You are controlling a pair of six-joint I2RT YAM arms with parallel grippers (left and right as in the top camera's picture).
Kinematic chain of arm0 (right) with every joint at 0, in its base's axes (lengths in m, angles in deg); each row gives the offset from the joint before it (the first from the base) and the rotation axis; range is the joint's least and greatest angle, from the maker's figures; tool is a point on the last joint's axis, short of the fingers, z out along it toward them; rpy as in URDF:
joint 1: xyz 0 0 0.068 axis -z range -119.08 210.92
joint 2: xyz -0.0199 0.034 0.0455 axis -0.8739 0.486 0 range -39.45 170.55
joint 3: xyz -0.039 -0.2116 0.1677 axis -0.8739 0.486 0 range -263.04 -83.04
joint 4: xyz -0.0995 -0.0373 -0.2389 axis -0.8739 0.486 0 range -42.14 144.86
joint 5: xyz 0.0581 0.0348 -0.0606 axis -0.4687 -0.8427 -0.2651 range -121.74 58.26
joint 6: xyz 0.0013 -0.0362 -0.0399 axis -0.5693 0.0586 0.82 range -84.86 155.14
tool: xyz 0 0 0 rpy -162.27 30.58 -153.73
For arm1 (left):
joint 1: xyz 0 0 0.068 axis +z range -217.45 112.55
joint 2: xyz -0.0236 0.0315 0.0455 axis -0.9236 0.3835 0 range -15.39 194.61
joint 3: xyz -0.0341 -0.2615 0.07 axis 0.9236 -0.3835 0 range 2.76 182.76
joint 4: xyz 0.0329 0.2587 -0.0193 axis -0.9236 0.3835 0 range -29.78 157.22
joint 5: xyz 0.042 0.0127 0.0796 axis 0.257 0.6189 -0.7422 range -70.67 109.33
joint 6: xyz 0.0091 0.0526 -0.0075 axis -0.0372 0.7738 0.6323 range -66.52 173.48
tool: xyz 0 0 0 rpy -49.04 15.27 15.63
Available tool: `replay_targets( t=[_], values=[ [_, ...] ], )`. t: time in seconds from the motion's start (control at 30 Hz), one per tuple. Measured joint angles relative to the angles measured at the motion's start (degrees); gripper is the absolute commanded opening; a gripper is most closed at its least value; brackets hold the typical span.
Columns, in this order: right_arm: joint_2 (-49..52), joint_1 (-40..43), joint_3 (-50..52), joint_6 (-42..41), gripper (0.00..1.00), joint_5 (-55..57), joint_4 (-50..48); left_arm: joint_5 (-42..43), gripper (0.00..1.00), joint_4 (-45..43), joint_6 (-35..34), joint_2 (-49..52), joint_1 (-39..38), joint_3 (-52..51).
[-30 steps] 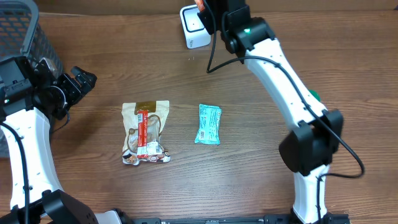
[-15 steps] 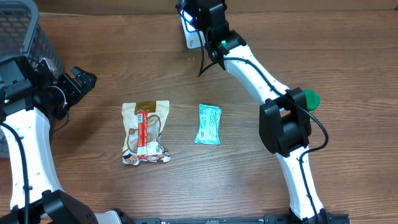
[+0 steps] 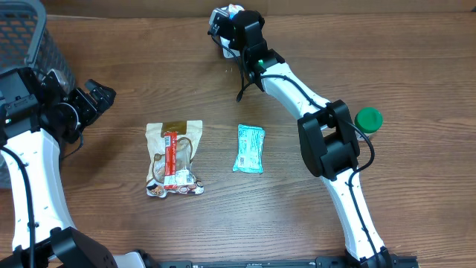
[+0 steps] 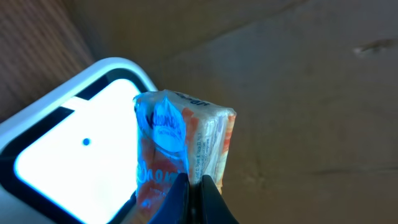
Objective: Scan the item barcode
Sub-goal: 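Lift the Kleenex pack and hold it at the scanner window, then carry the pack right, set it down near the jar, release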
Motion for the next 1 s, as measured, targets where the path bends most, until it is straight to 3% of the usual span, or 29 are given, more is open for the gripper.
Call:
replay_targets(
  t=[0.3,0.5,0.63,0.83,1.0],
  values=[
    [-0.46,0.0,0.0,-5.14,0.04,2.38,0.15,0.0,1.0,0.0,0.0,0.0,0.0,0.0],
    [-9.11,0.0,0.13,-13.05,0.04,2.25,8.52,0.0,0.99,-0.02,0.0,0.0,0.0,0.0],
    [-21.07,0.02,0.11,-19.78,0.04,1.33,20.7,-0.02,1.0,-0.02,0.0,0.0,0.0,0.0],
    [-40.46,0.33,-0.98,-36.24,0.04,0.04,43.78,0.0,0.99,-0.07,0.0,-0.04,0.0,0.0],
    [-44.68,3.02,-1.29,-48.02,0.04,-3.54,61.27,0.0,0.99,0.04,0.0,-0.04,0.0,0.0]
  ],
)
